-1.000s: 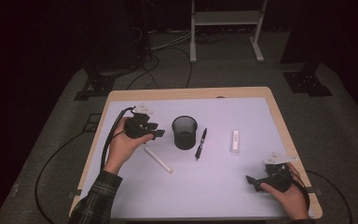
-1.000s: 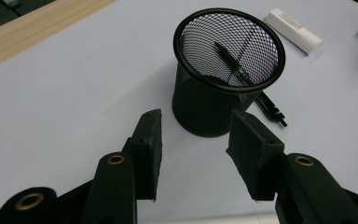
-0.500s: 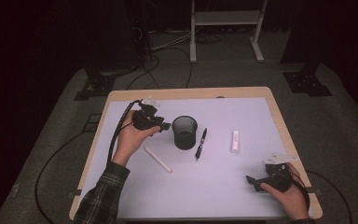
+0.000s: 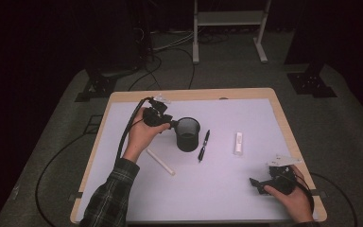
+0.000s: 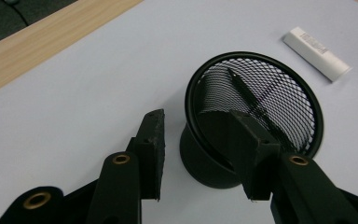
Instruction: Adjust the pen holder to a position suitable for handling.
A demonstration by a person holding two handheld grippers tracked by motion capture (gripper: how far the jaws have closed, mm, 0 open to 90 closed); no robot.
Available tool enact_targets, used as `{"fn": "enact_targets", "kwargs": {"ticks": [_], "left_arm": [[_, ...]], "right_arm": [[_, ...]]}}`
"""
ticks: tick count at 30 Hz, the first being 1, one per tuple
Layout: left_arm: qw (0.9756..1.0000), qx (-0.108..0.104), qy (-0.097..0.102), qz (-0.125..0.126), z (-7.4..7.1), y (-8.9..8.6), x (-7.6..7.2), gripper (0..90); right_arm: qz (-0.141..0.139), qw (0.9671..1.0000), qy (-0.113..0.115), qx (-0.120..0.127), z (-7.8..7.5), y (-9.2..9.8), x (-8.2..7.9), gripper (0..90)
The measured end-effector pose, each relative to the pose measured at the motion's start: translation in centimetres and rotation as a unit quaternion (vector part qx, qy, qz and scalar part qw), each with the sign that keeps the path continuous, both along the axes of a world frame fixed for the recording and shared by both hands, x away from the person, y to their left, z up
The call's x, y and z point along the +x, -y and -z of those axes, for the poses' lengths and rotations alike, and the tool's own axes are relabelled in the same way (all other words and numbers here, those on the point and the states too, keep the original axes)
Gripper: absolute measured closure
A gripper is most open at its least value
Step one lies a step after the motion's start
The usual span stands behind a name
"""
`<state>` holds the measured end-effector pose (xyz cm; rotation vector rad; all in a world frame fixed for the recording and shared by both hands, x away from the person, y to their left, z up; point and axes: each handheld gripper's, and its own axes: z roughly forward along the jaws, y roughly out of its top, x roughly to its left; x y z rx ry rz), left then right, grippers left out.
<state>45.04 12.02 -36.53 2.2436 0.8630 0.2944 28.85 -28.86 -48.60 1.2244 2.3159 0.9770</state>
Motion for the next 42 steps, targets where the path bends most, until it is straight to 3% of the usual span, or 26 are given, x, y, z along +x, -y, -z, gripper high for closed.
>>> {"fn": "enact_targets", "kwargs": {"ticks": [7, 12, 25, 42], "left_arm": [[0.9999, 0.014, -0.004, -0.008, 0.7, 0.8, 0.9, 58.2], [0.9999, 0.008, -0.012, -0.005, 1.2, 1.3, 1.4, 58.9], [0.9994, 0.027, -0.023, -0.007, 2.3, 2.7, 2.3, 63.8], [0.9985, 0.044, -0.033, -0.001, 3.0, 3.3, 2.6, 76.8]], "right_arm": [[0.0, 1.0, 0.0, 0.0, 0.0, 0.0, 0.0, 0.0], [0.0, 1.0, 0.0, 0.0, 0.0, 0.0, 0.0, 0.0], [0.0, 1.0, 0.0, 0.0, 0.0, 0.0, 0.0, 0.0], [0.0, 1.0, 0.0, 0.0, 0.0, 0.0, 0.0, 0.0]]}}
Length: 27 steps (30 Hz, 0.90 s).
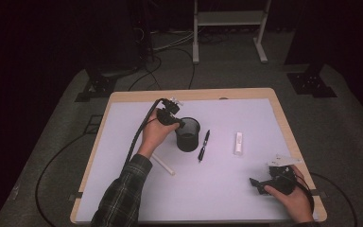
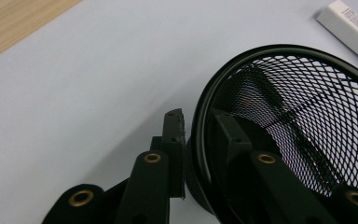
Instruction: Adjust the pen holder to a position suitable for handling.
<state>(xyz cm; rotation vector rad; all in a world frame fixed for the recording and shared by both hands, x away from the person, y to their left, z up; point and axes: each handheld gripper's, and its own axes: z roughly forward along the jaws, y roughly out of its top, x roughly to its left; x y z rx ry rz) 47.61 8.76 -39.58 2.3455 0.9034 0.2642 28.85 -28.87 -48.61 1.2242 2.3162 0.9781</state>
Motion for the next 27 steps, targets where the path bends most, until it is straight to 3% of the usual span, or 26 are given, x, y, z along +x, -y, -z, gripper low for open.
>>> {"fn": "enact_targets", "kwargs": {"ticks": [9, 17, 21, 27], "left_arm": [[1.0, -0.003, -0.004, 0.001, 0.0, 0.0, 0.1, 80.3], [0.9997, -0.02, -0.011, 0.009, -0.5, 0.0, -0.1, 82.4], [1.0, -0.002, -0.001, 0.006, -0.9, -0.1, -0.2, 82.5], [1.0, -0.005, 0.0, 0.004, -1.2, -0.5, -0.3, 82.5]], "right_arm": [[0.0, 1.0, 0.0, 0.0, 0.0, 0.0, 0.0, 0.0], [0.0, 1.0, 0.0, 0.0, 0.0, 0.0, 0.0, 0.0], [0.0, 1.0, 0.0, 0.0, 0.0, 0.0, 0.0, 0.0], [0.0, 1.0, 0.0, 0.0, 0.0, 0.0, 0.0, 0.0]]}}
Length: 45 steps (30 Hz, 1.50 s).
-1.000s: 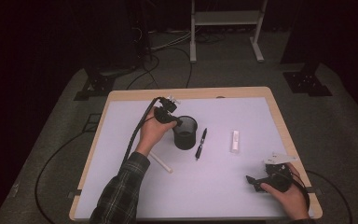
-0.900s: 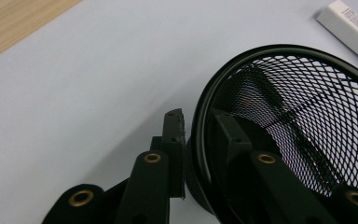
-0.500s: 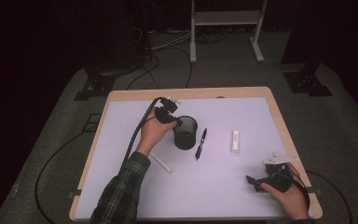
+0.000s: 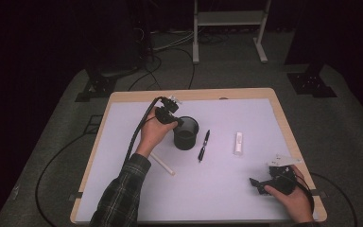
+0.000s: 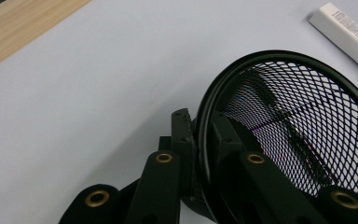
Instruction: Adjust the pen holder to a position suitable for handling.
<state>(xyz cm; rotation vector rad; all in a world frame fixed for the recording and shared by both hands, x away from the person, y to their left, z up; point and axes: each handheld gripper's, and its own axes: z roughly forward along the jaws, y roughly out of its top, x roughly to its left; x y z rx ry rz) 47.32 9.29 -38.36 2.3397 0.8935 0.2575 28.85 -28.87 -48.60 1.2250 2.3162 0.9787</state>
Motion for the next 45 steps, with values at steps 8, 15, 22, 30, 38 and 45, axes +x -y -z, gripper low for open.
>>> {"fn": "enact_targets", "kwargs": {"ticks": [8, 15, 22, 30, 38, 45], "left_arm": [[1.0, -0.006, -0.001, 0.006, -0.9, -0.4, -0.6, 82.5], [0.9999, -0.011, 0.001, 0.012, -1.5, -0.8, -1.6, 82.5], [0.9996, -0.014, 0.003, 0.025, -2.1, -1.2, -2.8, 82.5], [0.9991, -0.015, 0.0, 0.038, -2.4, -1.5, -4.3, 82.5], [0.9984, -0.018, -0.004, 0.053, -2.4, -1.4, -6.2, 82.5], [0.9973, -0.023, -0.009, 0.069, -2.5, -1.0, -7.7, 82.5]], "right_arm": [[0.0, 1.0, 0.0, 0.0, 0.0, 0.0, 0.0, 0.0], [0.0, 1.0, 0.0, 0.0, 0.0, 0.0, 0.0, 0.0], [0.0, 1.0, 0.0, 0.0, 0.0, 0.0, 0.0, 0.0], [0.0, 1.0, 0.0, 0.0, 0.0, 0.0, 0.0, 0.0], [0.0, 1.0, 0.0, 0.0, 0.0, 0.0, 0.0, 0.0], [0.0, 1.0, 0.001, 0.0, 0.0, 0.0, 0.0, 0.0]]}}
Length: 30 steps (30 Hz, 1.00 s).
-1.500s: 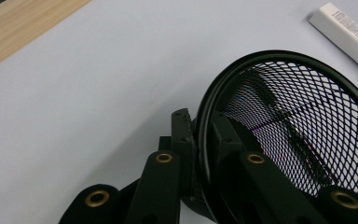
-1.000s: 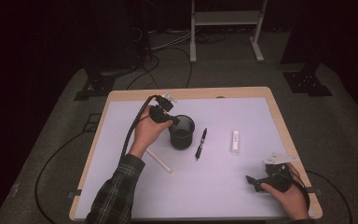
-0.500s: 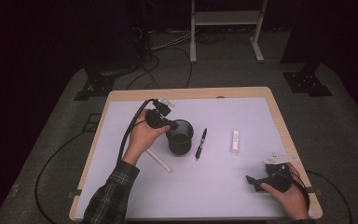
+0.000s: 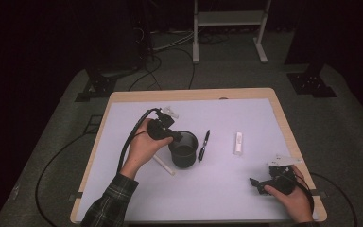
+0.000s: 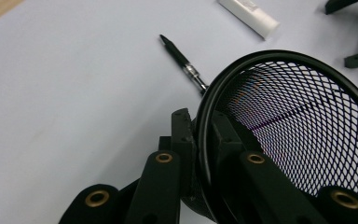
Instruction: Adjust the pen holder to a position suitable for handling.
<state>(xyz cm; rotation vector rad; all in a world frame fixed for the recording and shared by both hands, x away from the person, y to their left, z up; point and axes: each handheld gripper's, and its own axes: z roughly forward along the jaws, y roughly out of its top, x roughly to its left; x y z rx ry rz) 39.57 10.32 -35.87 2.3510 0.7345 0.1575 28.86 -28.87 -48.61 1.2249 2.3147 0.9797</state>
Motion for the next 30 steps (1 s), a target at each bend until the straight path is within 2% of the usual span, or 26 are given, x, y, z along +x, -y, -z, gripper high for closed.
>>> {"fn": "enact_targets", "kwargs": {"ticks": [18, 30], "left_arm": [[0.9996, 0.0, -0.018, 0.022, 1.0, 0.8, -2.6, 82.5], [0.9987, 0.0, -0.029, 0.041, 2.4, 1.2, -4.2, 82.5]], "right_arm": [[0.0, 1.0, 0.001, -0.001, 0.0, 0.0, 0.0, 0.0], [0.0, 1.0, 0.0, -0.001, 0.0, 0.0, 0.0, 0.0]]}}
